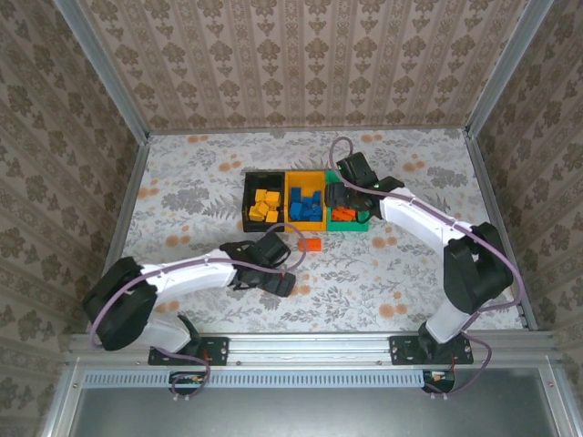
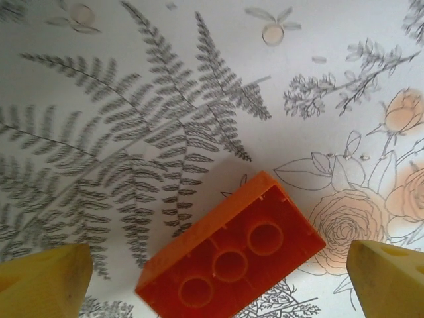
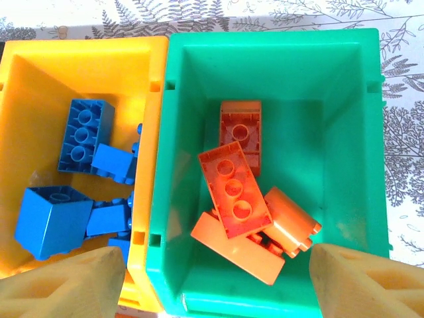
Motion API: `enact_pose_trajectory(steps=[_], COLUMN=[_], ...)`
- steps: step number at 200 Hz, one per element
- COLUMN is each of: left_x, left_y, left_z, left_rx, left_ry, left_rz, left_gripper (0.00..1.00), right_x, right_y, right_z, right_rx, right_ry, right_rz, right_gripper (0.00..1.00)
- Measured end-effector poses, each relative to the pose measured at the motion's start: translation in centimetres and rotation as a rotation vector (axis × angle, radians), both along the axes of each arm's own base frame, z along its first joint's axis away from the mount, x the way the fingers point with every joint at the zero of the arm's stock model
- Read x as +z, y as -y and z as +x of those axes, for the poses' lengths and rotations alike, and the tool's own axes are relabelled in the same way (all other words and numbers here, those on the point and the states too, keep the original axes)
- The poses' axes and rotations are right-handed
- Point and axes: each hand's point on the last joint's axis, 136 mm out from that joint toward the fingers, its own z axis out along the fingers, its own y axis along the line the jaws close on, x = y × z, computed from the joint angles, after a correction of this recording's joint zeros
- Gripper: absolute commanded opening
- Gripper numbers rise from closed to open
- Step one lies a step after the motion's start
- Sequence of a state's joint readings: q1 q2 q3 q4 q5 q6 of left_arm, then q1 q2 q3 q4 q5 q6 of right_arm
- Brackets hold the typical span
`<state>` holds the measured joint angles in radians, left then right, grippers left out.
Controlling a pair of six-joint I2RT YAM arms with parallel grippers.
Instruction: Sort the legos into containers by color
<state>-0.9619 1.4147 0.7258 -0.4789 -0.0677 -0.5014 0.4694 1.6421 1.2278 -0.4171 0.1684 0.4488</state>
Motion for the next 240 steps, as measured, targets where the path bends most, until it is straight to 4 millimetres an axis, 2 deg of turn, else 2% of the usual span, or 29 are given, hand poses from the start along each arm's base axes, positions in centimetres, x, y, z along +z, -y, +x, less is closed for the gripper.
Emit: enact_pose_trajectory(steps=[21,54,88,127,171,194,209,226,240], left_x=[-0.4,-0.8,-1.5,-1.4,-0.8,0.3,1.7,4.2,7.2], left_y=[0.7,2.3,2.8,2.8,3.4,4.5,5.7,7.7,9.9], left_z=[-0.2,-0.6,-2.0,-3.0,-2.4,-1.5,-0.5,1.5,3.8], left_rx=[-0.023,-0.065,-0.109,-0.129,-0.134,-0.145,-0.154,-0.156,-0.158], left_ry=[-0.009,-0.021,-0.047,-0.070,-0.043,-0.003,0.036,0.097,0.165], left_rz=[0.022,0.040,0.071,0.090,0.080,0.049,0.005,-0.068,-0.137], left_gripper=[0.97,0.85,0.58,0.51,0.39,0.38,0.38,0.38,0.36], right_x=[0.2,1.1,1.6,1.0,1.2,1.4,1.6,2.0,2.2], right_y=[0.3,0.6,0.6,0.7,1.0,1.9,2.9,4.5,5.7], right_z=[-0.6,-1.1,-1.1,-1.4,-1.8,-2.7,-3.3,-4.4,-5.3], right_rx=[0.000,0.000,-0.001,-0.001,-0.008,-0.033,-0.059,-0.102,-0.137], right_ry=[0.004,0.025,0.036,0.024,0.032,0.040,0.053,0.072,0.086], right_rz=[0.002,0.012,0.017,0.011,0.013,0.025,0.034,0.046,0.058], right_gripper=[0.75,0.76,0.76,0.76,0.76,0.76,0.76,0.76,0.76])
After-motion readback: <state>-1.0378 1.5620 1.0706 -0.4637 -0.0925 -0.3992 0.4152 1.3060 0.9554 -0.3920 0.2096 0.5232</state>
